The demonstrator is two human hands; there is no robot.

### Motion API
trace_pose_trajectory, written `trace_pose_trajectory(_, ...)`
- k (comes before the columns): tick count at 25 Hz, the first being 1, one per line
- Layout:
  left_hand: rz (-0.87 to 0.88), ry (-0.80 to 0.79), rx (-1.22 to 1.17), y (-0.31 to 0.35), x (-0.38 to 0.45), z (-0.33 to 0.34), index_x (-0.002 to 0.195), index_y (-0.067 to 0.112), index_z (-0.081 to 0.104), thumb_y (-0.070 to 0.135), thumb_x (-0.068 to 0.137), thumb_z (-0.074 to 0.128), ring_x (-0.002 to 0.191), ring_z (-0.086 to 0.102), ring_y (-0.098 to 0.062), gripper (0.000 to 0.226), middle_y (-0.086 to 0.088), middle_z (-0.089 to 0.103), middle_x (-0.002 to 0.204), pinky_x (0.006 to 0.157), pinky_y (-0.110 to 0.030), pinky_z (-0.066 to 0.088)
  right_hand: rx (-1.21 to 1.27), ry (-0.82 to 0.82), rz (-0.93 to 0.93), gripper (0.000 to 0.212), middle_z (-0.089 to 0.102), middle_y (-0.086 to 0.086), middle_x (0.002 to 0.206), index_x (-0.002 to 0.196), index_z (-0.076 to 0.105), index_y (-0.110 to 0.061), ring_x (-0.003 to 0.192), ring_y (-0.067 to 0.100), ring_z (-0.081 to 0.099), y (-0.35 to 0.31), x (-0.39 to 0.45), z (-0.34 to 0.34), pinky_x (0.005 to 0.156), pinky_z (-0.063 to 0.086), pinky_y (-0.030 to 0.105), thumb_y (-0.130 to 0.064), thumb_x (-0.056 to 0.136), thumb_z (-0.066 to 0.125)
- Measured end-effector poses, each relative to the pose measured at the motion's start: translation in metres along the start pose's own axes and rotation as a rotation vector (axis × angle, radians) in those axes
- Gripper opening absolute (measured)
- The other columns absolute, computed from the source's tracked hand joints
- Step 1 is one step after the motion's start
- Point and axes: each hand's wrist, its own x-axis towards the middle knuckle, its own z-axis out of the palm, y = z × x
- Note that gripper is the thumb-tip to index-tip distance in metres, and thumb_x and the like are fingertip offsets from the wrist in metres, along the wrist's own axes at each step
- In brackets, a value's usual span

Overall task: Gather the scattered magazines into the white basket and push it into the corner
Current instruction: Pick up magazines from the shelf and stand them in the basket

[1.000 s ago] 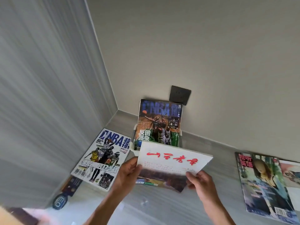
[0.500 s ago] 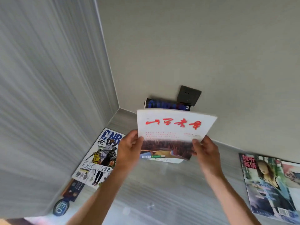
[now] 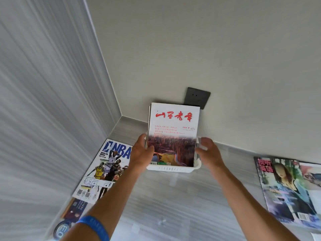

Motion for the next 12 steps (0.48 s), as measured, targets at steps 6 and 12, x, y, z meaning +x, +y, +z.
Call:
trace_pose_trajectory(6,-0.091,0.021,0.132,-0.062,-0.061,0.014,0.138,0.02,0.046,0.018,0.085,0.058,0.125,0.053,-0.025,0.054,-0.008,0.056,0.138,0.098,-0.032,0.042,-0.128,-0.069,0.029,0.033,0.067,-0.003,0.115,0.114,0.064,-0.022,0.086,0.009,0.064,0.071,-0.063,0.007,0.067,0.041,0.018,-0.008,0.084,0.064)
trace_pose_trajectory(12,-0.298,-0.124,0.696,-0.154,-0.063,-0.009,0.151,0.019,0.018,0.038,0.086,0.056,0.144,0.019,-0.037,0.078,-0.008,0.008,0.162,0.109,-0.052,0.035,-0.225,-0.334,0.03,0.03,0.066,-0.011,0.111,0.117,0.062,-0.024,0.081,-0.002,0.065,0.122,-0.118,0.05,0.072,0.051,0.025,-0.016,0.088,0.063)
